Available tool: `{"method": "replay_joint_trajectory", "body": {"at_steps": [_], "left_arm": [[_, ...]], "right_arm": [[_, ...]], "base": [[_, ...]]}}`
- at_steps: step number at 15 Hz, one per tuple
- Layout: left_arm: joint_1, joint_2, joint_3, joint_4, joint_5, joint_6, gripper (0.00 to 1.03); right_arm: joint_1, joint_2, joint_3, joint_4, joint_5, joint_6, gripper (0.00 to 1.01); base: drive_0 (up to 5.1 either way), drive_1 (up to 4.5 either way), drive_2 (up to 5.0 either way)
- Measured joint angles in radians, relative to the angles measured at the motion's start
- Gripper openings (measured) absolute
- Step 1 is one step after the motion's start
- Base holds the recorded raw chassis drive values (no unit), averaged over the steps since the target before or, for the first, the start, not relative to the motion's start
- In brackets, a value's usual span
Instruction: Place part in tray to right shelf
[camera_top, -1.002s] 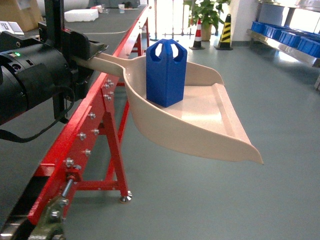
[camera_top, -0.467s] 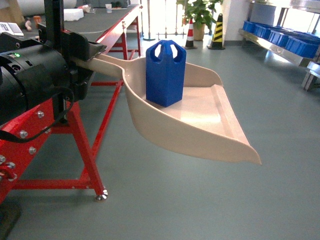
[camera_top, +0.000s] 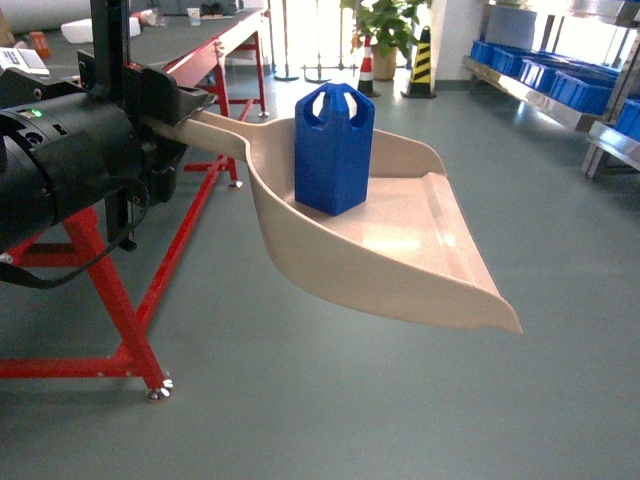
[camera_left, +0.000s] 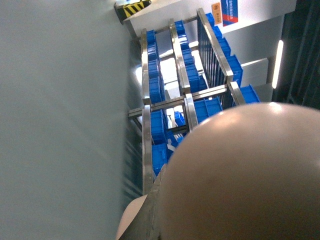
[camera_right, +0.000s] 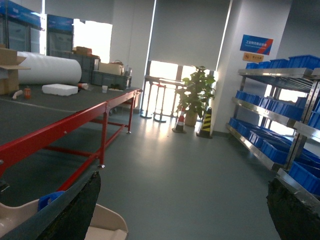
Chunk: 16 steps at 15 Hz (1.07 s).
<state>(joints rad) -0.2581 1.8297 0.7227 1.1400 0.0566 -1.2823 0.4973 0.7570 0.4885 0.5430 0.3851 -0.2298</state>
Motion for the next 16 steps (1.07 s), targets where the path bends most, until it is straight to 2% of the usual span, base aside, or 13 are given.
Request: {"method": "replay_joint_trajectory", "body": {"at_steps": [7, 10, 16], "left_arm": [[0.000, 0.000, -0.001, 0.003, -0.001, 0.000, 0.14], [-0.013, 0.000, -0.001, 0.006, 0.011, 0.000, 0.14], [0.000, 0.000, -0.005, 0.004, -0.001, 0.000, 0.14]], "right_arm": [[0.000, 0.000, 0.000, -0.001, 0.001, 0.000, 0.98], [-0.003, -0.001, 0.000, -0.001, 0.008, 0.000, 0.98], [0.000, -0.006, 0.000, 0.000, 0.000, 0.000, 0.98]], "base": [[4.8, -1.31, -3.4], [0.0, 0.00, 0.0], [0.0, 4.33, -4.3]]}}
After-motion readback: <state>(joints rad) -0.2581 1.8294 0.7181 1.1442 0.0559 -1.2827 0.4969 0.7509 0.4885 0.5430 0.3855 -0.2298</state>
